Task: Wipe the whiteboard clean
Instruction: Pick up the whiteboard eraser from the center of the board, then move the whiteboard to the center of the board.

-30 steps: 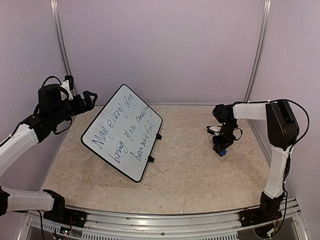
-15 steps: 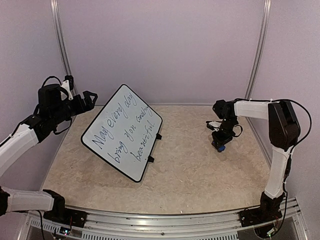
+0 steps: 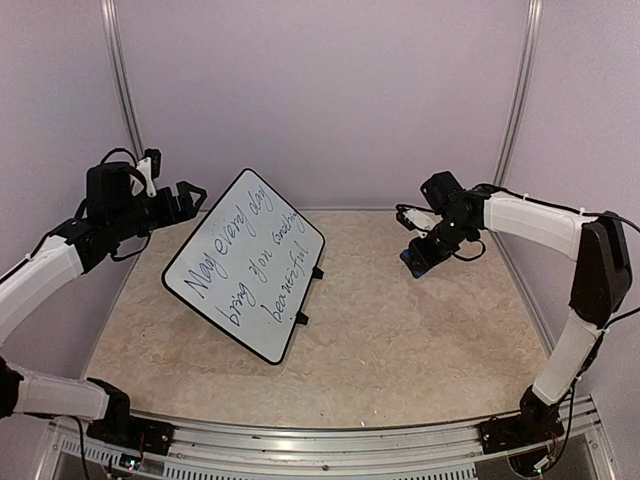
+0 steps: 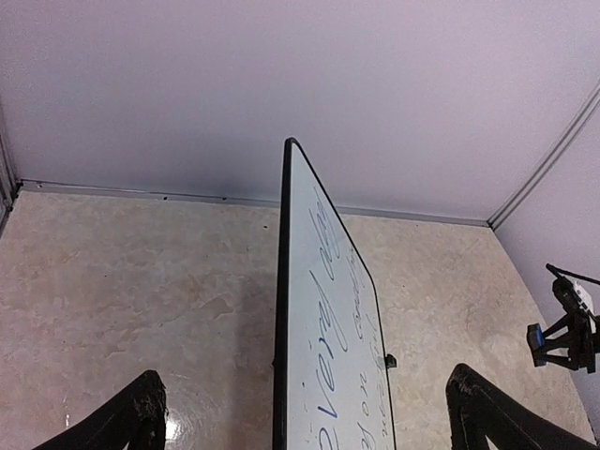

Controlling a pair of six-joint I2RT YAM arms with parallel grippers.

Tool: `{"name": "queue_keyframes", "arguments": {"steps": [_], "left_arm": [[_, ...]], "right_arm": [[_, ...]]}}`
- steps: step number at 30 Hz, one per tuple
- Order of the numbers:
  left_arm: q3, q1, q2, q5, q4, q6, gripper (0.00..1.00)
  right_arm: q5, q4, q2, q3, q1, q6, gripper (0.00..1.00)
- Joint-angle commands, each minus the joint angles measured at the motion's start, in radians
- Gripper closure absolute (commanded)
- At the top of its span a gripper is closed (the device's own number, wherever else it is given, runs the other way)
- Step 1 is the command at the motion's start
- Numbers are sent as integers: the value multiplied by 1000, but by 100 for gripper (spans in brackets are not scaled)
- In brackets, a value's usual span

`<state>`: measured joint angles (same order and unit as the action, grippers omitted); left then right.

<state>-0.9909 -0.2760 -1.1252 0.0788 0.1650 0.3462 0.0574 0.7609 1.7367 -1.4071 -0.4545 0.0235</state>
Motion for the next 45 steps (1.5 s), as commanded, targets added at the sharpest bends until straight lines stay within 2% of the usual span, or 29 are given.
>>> {"name": "queue_keyframes", "arguments": {"steps": [1,7,18,22,29,34,45], "left_arm": [[-66,1,-31,85,40,-30,1],[-114,16,-98,86,96,-40,7],[-109,64,-176,202,94,-21,35],[-104,65,-192,253,84,-19,40],[-92,66,-206,265,76,-16,61],[-86,66,-221,284,72,-14,68],[-83,66,-247,322,56,2,89]], "right_arm": [[2,-52,-49,20,-26,-20,74],[11,-101,-120,46,-68,-21,74],[87,-347,-275,154,-155,-8,74],[100,-371,-245,112,-185,7,74],[92,-394,-133,-6,-241,31,74],[89,-401,-86,-67,-281,44,74],[83,-393,-78,-72,-296,45,74]]}}
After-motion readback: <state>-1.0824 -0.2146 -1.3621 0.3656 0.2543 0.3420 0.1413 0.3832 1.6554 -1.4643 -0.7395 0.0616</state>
